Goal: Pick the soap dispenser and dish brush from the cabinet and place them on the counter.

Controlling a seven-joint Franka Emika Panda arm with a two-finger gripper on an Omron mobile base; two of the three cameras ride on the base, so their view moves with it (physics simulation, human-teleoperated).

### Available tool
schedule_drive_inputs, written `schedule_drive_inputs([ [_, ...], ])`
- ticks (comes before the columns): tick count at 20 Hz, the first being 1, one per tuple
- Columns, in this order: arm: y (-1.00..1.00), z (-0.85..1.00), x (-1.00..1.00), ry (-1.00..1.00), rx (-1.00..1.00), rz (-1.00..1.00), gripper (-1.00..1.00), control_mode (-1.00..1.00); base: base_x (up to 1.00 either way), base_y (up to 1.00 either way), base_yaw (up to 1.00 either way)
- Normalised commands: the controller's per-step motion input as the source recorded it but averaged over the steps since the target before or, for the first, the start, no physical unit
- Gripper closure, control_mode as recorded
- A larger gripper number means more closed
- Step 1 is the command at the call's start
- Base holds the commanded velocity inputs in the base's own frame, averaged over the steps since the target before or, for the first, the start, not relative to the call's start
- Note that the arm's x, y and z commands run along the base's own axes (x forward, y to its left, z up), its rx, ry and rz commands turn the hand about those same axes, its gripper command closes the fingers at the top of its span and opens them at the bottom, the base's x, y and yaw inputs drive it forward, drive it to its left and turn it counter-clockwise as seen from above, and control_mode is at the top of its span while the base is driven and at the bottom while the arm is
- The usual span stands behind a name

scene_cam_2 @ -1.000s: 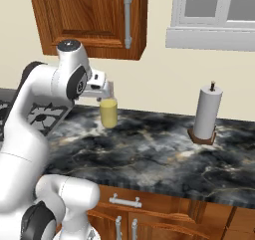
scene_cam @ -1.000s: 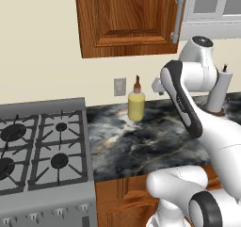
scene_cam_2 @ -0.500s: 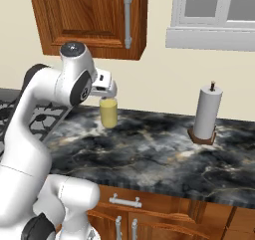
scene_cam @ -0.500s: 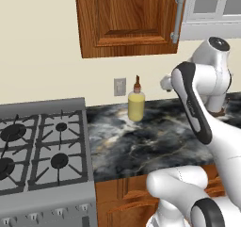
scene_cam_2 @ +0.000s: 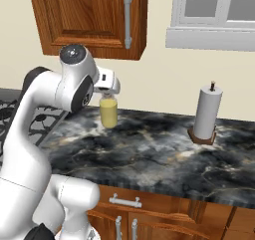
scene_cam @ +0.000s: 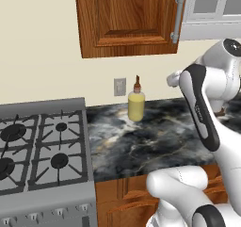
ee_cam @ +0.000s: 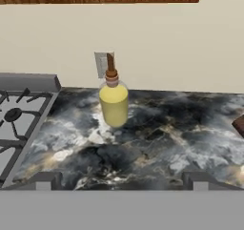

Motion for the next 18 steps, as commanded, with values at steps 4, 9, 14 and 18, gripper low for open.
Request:
schedule_drive_inputs([
  [4, -0.12, 0.16, -0.08, -0.14, 0.0, 0.0, -1.0, -1.0, 0.0, 0.0, 0.0],
  [9, -0.12, 0.15, -0.1, -0.16, 0.0, 0.0, -1.0, -1.0, 0.0, 0.0, 0.0],
  [14, -0.05, 0.14, -0.11, -0.18, 0.0, 0.0, -1.0, -1.0, 0.0, 0.0, 0.0],
  [18, 0.0, 0.17, -0.19, -0.21, 0.0, 0.0, -1.0, -1.0, 0.0, 0.0, 0.0],
])
